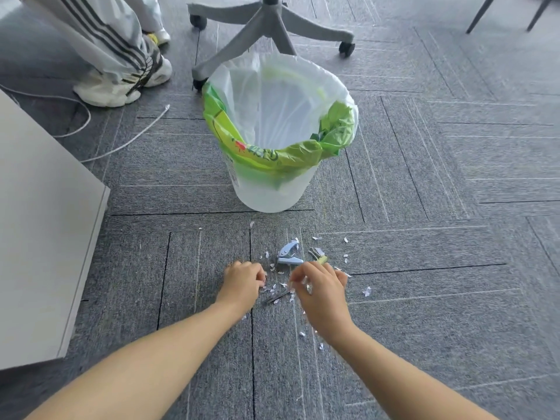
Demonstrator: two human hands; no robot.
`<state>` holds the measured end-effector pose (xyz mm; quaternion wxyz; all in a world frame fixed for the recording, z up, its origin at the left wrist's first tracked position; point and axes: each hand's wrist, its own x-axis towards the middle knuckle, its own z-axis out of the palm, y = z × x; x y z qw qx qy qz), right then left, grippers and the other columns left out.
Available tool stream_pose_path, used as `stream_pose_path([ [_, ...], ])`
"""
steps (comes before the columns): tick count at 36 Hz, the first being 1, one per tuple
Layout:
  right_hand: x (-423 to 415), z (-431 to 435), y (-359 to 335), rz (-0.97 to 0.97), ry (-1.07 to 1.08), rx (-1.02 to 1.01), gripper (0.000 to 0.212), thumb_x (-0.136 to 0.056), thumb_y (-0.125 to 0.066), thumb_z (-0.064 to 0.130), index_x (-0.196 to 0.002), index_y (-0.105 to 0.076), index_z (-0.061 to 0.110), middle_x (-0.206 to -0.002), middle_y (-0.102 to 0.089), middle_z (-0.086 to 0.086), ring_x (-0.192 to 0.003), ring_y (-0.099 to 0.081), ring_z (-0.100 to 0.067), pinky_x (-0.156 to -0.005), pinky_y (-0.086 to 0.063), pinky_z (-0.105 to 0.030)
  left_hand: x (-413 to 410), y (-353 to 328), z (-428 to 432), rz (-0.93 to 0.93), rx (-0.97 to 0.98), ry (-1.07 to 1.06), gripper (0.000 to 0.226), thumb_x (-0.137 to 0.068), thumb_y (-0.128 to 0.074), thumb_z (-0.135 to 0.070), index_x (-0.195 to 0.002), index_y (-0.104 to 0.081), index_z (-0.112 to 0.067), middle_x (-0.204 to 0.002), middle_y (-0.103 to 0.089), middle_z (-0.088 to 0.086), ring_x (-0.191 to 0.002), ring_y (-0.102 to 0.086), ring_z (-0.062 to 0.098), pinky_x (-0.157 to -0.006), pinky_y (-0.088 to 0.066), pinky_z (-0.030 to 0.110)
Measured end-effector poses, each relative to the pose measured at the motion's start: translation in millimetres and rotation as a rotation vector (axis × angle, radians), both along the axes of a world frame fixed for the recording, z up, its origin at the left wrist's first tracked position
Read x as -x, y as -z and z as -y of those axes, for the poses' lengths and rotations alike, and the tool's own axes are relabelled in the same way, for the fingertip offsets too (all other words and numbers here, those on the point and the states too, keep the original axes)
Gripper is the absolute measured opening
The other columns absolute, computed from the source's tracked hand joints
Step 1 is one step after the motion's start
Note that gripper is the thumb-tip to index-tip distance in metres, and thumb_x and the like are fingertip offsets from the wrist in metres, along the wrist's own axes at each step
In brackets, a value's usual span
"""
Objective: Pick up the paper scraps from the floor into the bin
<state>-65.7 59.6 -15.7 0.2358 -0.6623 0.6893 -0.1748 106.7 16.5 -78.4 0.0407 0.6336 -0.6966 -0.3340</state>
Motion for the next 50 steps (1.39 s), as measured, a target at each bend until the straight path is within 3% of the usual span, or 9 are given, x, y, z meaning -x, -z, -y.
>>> stream_pose_path([
  [8,-16,35,-45,0.121,0.046,0.151,0.014,-0.085,-0.068,0.026,-0.082,-0.059,0.036,-0.082,-0.055,0.026,-0.085,-0.050,-0.001,-0.083,-0.023,-0.029,0,-75,-1,-0.359,-0.020,-0.233,0.009,-0.090,-0.065,-0.019,-0.084,-0.063,-0.026,-0.082,-0.065,-0.011,-0.074,-0.058,0.003,-0.063,-0.041,0.010],
  [15,-34,118,-139,0.191,0.096,0.611,0.009,-0.084,-0.070,0.023,-0.085,-0.064,0.030,-0.085,-0.062,0.018,-0.082,-0.056,-0.008,-0.084,-0.025,-0.023,-13,-223,52,-0.657,0.527,-0.298,0.005,-0.082,-0.074,-0.016,-0.086,-0.071,-0.019,-0.064,-0.058,-0.017,-0.055,-0.048,-0.003,-0.053,-0.036,0.008],
  [20,-35,172,-180,0.088,0.186,0.515,0.007,-0.084,-0.068,0.030,-0.080,-0.064,0.034,-0.085,-0.067,0.019,-0.093,-0.052,-0.009,-0.081,-0.023,-0.034,-18,-255,118,-0.518,0.672,-0.289,0.007,-0.081,-0.077,-0.029,-0.083,-0.070,-0.030,-0.067,-0.061,-0.020,-0.057,-0.056,0.000,-0.054,-0.040,0.012],
  [23,-31,188,-185,-0.007,0.192,0.375,0.004,-0.084,-0.067,0.033,-0.084,-0.068,0.037,-0.082,-0.070,0.019,-0.101,-0.046,-0.010,-0.076,-0.015,-0.033,-17,-249,145,-0.425,0.674,-0.240,0.011,-0.077,-0.079,-0.031,-0.084,-0.071,-0.030,-0.076,-0.068,-0.019,-0.061,-0.056,-0.008,-0.072,-0.053,0.029],
  [27,-26,194,-180,-0.116,0.106,0.317,0.018,-0.090,-0.060,0.028,-0.096,-0.073,0.037,-0.093,-0.073,0.017,-0.106,-0.044,-0.011,-0.084,-0.016,-0.035,-19,-240,160,-0.173,0.594,-0.177,0.007,-0.088,-0.068,-0.034,-0.093,-0.073,-0.032,-0.084,-0.072,-0.018,-0.089,-0.064,0.004,-0.088,-0.027,0.029],
  [31,-23,188,-172,-0.207,0.049,0.334,0.020,-0.092,-0.059,0.030,-0.104,-0.072,0.039,-0.094,-0.072,0.011,-0.110,-0.042,-0.015,-0.084,-0.016,-0.036,-23,-231,160,-0.020,0.547,-0.061,0.020,-0.095,-0.056,-0.033,-0.110,-0.070,-0.037,-0.117,-0.068,-0.016,-0.114,-0.054,0.012,-0.095,-0.024,0.035],
  [35,-24,168,-167,-0.177,0.032,0.568,0.013,-0.089,-0.065,0.030,-0.100,-0.071,0.035,-0.101,-0.069,0.016,-0.103,-0.048,-0.017,-0.085,-0.022,-0.038,-27,-228,143,-0.175,0.674,0.004,0.032,-0.091,-0.063,-0.028,-0.122,-0.064,-0.034,-0.133,-0.057,-0.019,-0.122,-0.049,0.013,-0.105,-0.031,0.043],
  [40,-24,106,-130,-0.020,-0.029,0.768,0.007,-0.087,-0.067,0.025,-0.093,-0.068,0.029,-0.093,-0.064,0.013,-0.091,-0.053,-0.016,-0.079,-0.032,-0.044,-39,-214,79,-0.456,0.871,0.038,0.026,-0.084,-0.073,-0.012,-0.110,-0.071,-0.018,-0.105,-0.067,-0.011,-0.103,-0.056,0.010,-0.092,-0.043,0.027],
  [50,-27,6,22,-0.019,0.123,0.050,0.002,-0.085,-0.067,0.039,-0.087,-0.068,0.038,-0.091,-0.069,0.022,-0.087,-0.051,-0.014,-0.078,-0.034,-0.039,-50,-77,4,-0.429,0.239,-0.225,0.019,-0.085,-0.073,-0.023,-0.096,-0.070,-0.038,-0.094,-0.068,-0.024,-0.094,-0.056,-0.002,-0.088,-0.048,0.031],
])
